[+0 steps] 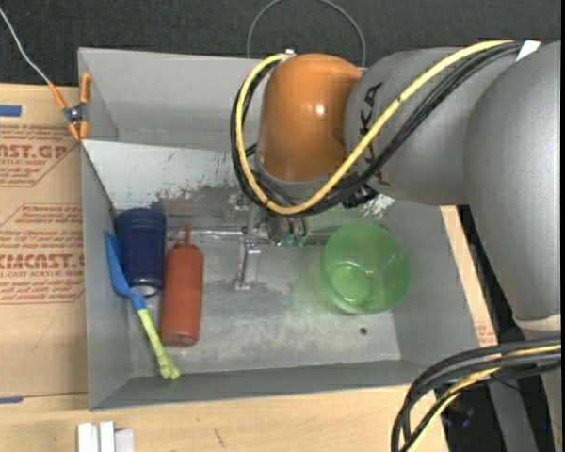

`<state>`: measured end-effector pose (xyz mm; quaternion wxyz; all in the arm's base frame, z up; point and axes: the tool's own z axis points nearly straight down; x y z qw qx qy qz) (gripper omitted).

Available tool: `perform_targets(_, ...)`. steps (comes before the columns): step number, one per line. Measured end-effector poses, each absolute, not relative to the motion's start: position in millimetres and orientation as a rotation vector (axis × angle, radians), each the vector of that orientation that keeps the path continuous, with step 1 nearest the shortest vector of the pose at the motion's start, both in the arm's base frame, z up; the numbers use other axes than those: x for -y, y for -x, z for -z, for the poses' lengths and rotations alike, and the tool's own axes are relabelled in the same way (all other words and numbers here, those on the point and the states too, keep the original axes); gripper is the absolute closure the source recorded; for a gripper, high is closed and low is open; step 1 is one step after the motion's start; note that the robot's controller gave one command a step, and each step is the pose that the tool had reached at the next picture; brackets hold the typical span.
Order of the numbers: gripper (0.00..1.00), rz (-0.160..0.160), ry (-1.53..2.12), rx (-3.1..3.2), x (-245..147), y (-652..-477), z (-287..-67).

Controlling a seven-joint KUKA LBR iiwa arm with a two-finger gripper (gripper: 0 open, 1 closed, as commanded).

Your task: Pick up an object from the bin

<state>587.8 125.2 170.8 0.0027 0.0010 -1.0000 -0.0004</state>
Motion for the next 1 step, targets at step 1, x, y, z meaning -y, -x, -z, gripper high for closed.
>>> perform_targets(1,0.0,0.003,0.0,3.143,-124.4,-589.2,-175.8)
